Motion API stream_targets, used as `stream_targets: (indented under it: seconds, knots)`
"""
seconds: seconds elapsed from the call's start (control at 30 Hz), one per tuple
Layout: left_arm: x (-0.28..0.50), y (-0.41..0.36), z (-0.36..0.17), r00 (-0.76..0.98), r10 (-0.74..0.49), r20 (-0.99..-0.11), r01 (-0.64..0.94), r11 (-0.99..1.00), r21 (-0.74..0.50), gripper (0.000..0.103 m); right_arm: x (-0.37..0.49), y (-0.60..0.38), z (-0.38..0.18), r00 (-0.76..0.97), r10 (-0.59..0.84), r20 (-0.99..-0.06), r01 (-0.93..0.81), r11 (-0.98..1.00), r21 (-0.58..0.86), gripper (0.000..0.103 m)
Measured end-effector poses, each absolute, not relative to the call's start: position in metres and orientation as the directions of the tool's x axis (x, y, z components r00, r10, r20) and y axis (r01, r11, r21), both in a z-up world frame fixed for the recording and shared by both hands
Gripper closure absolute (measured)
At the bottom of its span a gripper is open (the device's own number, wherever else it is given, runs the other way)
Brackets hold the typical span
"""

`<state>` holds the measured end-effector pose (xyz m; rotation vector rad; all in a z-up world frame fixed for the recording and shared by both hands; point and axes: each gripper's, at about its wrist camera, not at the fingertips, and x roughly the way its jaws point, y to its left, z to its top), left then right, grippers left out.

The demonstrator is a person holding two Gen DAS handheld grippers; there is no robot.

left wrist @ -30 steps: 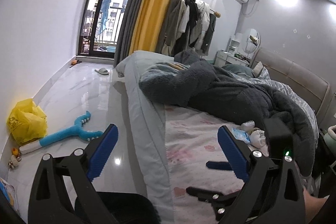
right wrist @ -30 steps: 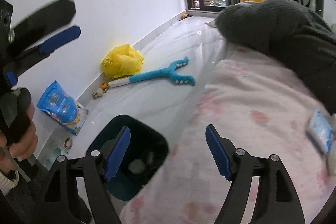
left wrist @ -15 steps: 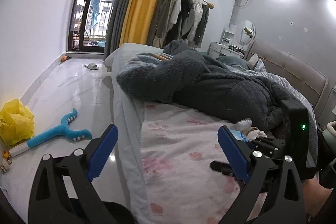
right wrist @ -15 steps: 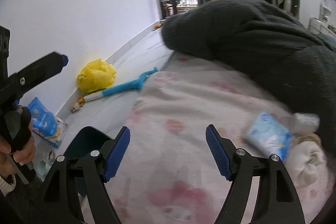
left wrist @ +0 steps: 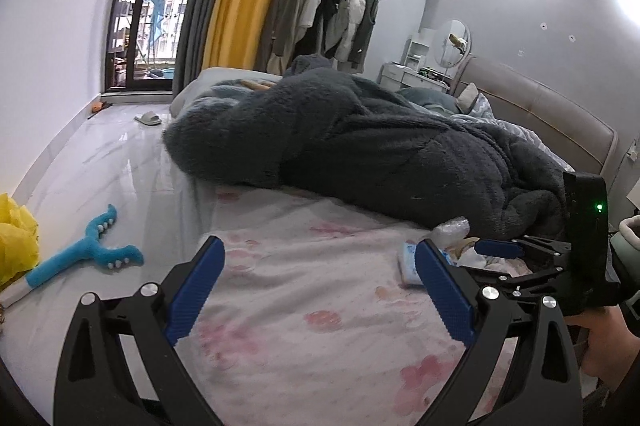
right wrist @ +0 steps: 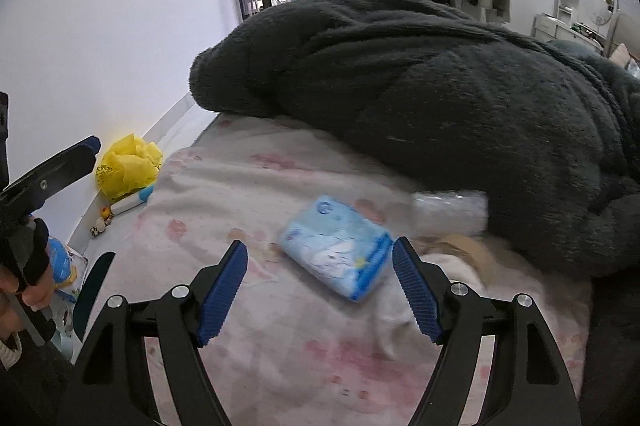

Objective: Collect trash
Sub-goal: 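Grasp the white sock with the right gripper and lift it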

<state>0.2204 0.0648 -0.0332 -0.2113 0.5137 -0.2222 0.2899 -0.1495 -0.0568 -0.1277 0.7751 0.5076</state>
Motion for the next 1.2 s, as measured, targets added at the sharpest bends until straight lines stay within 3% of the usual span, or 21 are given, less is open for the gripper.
stream_targets:
  seconds: [0.6,0.87,1.03,1.2]
  knots:
    - [0.251,-0.007,-0.048,0.801,-0.337,-0.495,0.237,0.938,-0.254,0.006,0.295,-0.214,-0.077,0.600,0.316,-0.735,-0.418,0.907,0.049,0.028]
    - [0.258,-0.035,-0.055,0.778,-0.362,-0.513,0.268,0.930,-0.250,0.005,0.293,-0.242,-0.082,0.613,0.258,-0.747,-0.373,0.928,0.015,0.055]
    - [0.265,-0.057,-0.061,0.762,-0.366,-0.534,0.300,0.930,-0.210,0.005,0.291,-0.259,-0.081,0.615,0.270,-0.741,-0.358,0.933,0.043,0.066]
    - [0.275,-0.071,-0.072,0.728,-0.377,-0.572,0.315,0.926,-0.209,0.005,0.287,-0.275,-0.078,0.611,0.313,-0.727,-0.361,0.928,0.096,0.068]
